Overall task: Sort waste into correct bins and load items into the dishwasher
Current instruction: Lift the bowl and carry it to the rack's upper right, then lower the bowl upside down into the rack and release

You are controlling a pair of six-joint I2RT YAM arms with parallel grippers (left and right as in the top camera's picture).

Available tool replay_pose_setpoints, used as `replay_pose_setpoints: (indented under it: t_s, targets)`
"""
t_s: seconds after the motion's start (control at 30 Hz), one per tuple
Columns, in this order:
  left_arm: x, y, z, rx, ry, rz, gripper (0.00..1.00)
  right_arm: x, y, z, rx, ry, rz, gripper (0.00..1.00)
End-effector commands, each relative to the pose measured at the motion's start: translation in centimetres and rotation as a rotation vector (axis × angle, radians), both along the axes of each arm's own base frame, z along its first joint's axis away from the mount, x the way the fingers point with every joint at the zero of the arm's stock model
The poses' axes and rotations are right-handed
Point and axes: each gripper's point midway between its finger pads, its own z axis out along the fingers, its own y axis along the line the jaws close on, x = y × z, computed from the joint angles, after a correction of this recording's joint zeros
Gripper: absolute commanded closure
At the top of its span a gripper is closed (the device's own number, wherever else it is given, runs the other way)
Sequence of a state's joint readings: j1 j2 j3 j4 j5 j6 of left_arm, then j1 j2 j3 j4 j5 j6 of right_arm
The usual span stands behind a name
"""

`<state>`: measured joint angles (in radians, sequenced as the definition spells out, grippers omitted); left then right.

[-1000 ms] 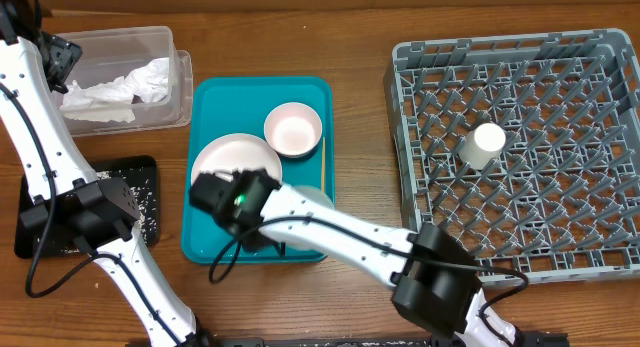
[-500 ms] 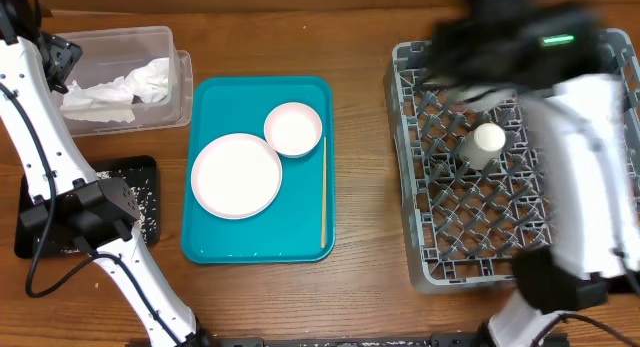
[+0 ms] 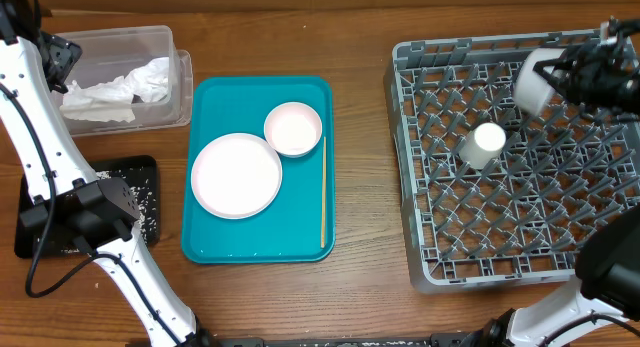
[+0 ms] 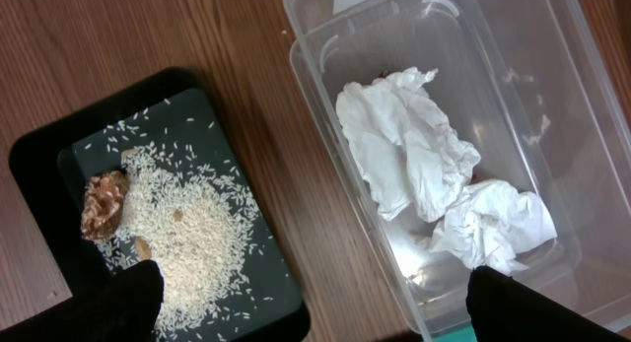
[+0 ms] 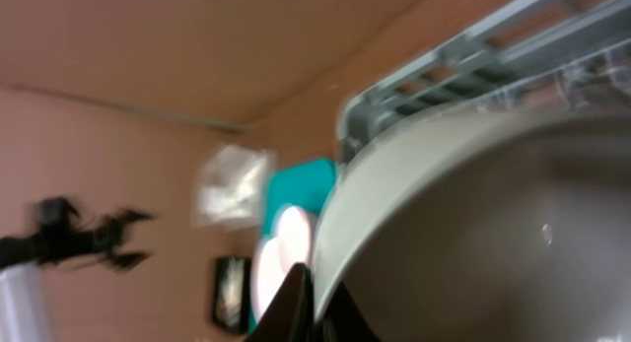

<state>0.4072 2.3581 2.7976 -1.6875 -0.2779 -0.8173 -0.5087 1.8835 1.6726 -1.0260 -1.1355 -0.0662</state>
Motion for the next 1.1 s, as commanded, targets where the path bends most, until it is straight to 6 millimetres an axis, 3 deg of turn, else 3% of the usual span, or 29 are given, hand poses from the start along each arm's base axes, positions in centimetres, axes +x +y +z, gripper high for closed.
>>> replay_pose_setpoints:
  t_s: [0.0,0.23,0.6,1.07]
  targets:
    - [-0.3,0.1,1.6,0.028,-0.037,0.019,0.00,-1.5,1.5,2.4,0.332,-0.191,0.136,0.96]
    - [-0.3,0.1,1.6,0.028,-0.037,0.019,0.00,0.1,0.0,-3.5,0.250,-0.003,-0.028,0.96]
    - [-0.3,0.1,1.6,0.028,-0.037,0.019,0.00,0.4,-3.3,-4.1,0.199,0.002,-0.135,0.96]
    - [-0.3,0.1,1.6,0.028,-0.037,0.019,0.00,1.3,-3.6,-2.3,0.195,-0.096,-0.109,0.96]
